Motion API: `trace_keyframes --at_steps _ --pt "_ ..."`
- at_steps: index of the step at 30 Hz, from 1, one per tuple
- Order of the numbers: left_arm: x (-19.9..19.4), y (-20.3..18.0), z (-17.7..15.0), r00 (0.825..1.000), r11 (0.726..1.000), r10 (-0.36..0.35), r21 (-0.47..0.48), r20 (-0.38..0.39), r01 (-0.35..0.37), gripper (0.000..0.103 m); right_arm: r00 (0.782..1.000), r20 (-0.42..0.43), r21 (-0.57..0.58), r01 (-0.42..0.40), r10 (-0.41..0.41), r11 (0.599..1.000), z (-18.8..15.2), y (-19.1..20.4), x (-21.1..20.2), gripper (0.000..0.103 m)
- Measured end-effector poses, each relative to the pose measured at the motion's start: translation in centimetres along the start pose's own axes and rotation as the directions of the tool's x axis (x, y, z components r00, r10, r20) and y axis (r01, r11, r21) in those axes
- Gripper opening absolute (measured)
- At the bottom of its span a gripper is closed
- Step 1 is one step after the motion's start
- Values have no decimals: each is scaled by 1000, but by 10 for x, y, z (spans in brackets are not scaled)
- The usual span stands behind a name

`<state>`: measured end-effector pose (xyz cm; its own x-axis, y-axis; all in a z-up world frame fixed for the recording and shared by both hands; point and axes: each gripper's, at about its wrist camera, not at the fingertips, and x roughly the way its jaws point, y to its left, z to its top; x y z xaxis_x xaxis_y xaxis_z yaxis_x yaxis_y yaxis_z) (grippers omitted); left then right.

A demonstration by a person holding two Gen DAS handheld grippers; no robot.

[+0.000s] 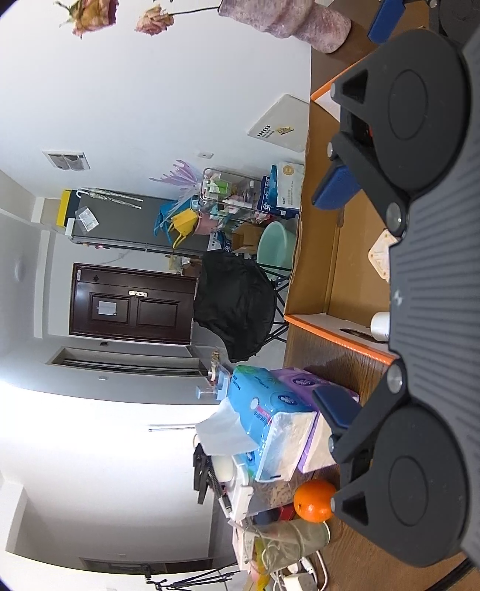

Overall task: Organize rigid objects
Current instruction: 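Withdraw both tools from the box toward the tape roll and cotton box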

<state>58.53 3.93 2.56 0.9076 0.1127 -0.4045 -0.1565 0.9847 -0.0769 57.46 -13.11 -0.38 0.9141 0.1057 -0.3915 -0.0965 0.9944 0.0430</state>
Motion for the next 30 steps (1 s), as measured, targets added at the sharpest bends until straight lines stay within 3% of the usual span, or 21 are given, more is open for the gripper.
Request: trace_keyframes --at_steps 12,30 --pt "-54 10 -15 1000 1000 -12 23 25 11 103 1000 7 -17 4 -4 1000 -15 0 -50 103" --pt "-114 40 -55 1000 999 27 39 14 -27 103 999 26 24 32 -33 999 -49 -3 -126 103"
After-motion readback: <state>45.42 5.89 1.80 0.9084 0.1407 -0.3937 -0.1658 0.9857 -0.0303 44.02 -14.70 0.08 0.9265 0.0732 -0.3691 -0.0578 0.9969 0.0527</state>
